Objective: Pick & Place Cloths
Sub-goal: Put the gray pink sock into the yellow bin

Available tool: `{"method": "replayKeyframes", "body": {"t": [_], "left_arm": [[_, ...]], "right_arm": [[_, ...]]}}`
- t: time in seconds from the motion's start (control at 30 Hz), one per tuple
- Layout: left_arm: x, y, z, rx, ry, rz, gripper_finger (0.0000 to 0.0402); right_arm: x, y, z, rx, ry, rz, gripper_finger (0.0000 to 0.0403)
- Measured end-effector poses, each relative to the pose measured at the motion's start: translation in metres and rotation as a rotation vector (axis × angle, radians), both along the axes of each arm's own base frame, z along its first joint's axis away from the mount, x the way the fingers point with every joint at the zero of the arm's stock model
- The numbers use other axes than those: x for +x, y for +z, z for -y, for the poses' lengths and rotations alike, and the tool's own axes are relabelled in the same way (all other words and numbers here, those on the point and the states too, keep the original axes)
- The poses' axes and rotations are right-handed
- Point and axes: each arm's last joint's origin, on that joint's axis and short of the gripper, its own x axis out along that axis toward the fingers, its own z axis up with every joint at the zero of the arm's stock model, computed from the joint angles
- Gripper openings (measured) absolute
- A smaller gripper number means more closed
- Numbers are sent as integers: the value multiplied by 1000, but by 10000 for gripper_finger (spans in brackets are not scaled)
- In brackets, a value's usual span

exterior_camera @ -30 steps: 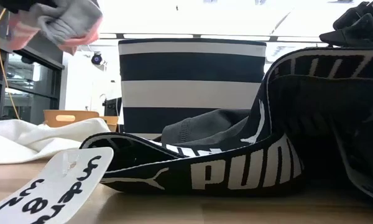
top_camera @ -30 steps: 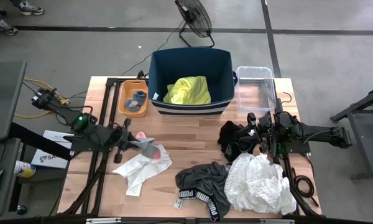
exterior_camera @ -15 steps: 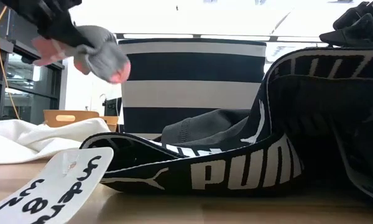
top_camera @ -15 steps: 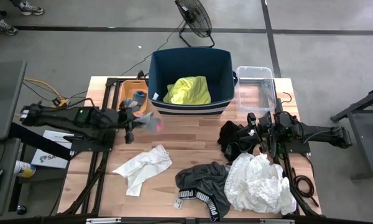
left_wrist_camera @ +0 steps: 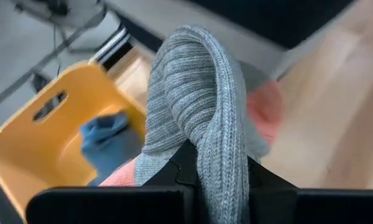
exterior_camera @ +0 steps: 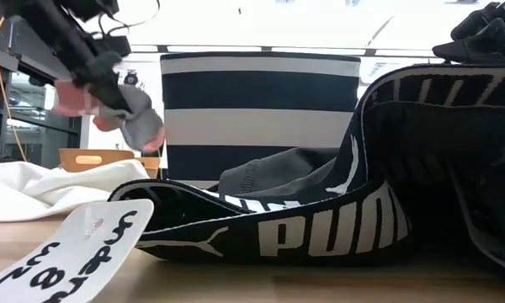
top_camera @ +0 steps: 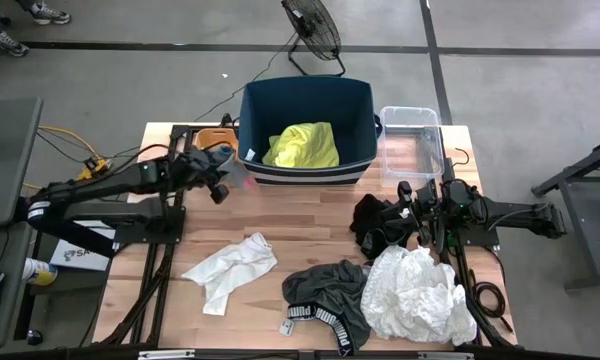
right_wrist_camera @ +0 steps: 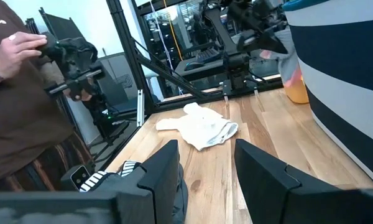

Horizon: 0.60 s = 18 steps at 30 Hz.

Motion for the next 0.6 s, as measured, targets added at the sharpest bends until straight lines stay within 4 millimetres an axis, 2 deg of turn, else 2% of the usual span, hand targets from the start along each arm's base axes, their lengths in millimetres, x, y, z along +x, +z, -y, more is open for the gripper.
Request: {"method": "replayKeyframes", "body": {"t": [0.3,0.6], "left_arm": [[-1,-12,-31,-44,186,-71,23],[-13,-10,-51,-67,378,6,23]], "right_arm": [[0,0,0,0,0,0,149],[0,0,0,0,0,0,149]]}}
